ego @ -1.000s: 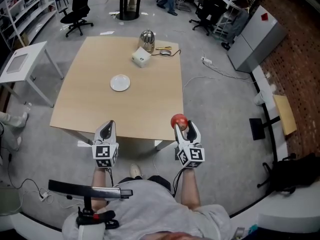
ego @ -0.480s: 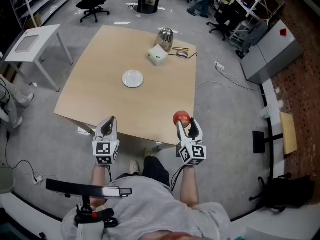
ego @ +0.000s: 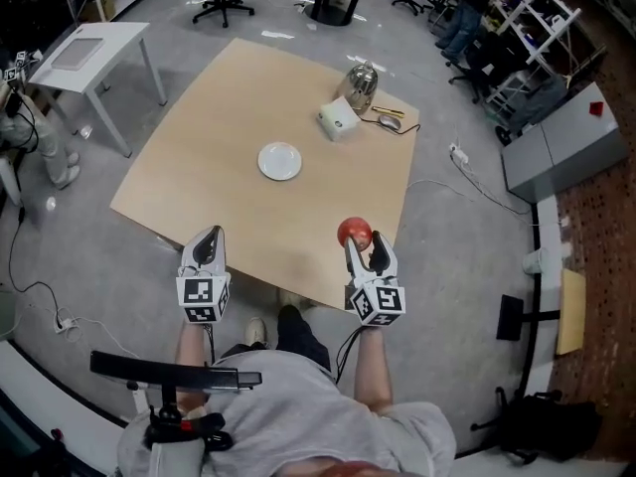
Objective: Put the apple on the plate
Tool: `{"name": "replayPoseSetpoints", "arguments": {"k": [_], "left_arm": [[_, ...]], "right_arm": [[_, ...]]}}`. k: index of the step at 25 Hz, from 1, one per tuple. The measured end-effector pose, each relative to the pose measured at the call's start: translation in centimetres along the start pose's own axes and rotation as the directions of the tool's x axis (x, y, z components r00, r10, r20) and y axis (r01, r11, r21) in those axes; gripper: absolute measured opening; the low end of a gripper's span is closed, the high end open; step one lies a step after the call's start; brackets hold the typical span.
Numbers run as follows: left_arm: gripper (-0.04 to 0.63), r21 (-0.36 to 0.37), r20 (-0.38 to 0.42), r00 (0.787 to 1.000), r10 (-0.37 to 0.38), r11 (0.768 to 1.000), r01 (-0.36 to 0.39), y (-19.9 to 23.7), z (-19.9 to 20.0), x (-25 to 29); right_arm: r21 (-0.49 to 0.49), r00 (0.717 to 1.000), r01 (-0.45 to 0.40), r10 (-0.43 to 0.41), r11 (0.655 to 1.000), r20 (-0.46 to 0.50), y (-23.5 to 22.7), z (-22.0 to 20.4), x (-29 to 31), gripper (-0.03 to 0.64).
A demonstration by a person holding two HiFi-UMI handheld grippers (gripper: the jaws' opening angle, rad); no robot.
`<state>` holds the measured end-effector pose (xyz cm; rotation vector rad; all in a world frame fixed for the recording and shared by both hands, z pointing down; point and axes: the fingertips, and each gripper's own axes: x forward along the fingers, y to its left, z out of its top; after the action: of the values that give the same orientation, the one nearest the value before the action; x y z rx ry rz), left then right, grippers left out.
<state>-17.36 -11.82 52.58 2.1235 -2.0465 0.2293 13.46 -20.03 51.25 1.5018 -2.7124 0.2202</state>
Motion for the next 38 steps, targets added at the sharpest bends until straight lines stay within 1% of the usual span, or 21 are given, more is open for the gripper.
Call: {"name": "replayPoseSetpoints", "arguments": {"k": [7,12,18,20,25,31,38], "left_arm": [[0.018,-0.018,-0.042,0.996,0.085,0.996,-0.085,0.3,-0.5,2.4],[0.018,-0.026,-0.068,0.989,0.133,0.990,-0.135,0.5,-1.1,3.5],[0.018,-0.033,-0.100,0.980,0.172,0.984,-0.176,1.0,-1.9,3.7],[0.018,-0.031,-0.110,0.976,0.187,0.981,-0.191,1.2,-2.1,3.4],[0.018,-0.033,-0.135,0.966,0.219,0.974,-0.225,1.5,-2.9,3.0],[0.018,-0.046,-0.165,0.956,0.241,0.967,-0.252,2.0,-3.7,2.5],[0.018,-0.044,-0.187,0.941,0.283,0.954,-0.296,2.9,-4.3,2.2]], "right_arm": [[0.007,0.992,-0.115,0.115,0.993,-0.052,-0.6,-0.9,5.7,0.273],[0.004,0.977,-0.199,0.199,0.980,-0.082,-0.4,-1.7,9.5,0.273],[-0.006,0.957,-0.272,0.270,0.962,-0.105,0.7,-2.2,12.9,0.273],[-0.005,0.952,-0.289,0.287,0.957,-0.108,1.0,-2.4,14.0,0.273],[-0.040,0.941,-0.320,0.312,0.947,-0.134,1.2,-3.5,16.7,0.273],[-0.028,0.926,-0.352,0.344,0.936,-0.155,1.6,-4.8,20.1,0.273],[-0.095,0.904,-0.402,0.377,0.911,-0.203,2.9,-6.7,24.1,0.273]]}}
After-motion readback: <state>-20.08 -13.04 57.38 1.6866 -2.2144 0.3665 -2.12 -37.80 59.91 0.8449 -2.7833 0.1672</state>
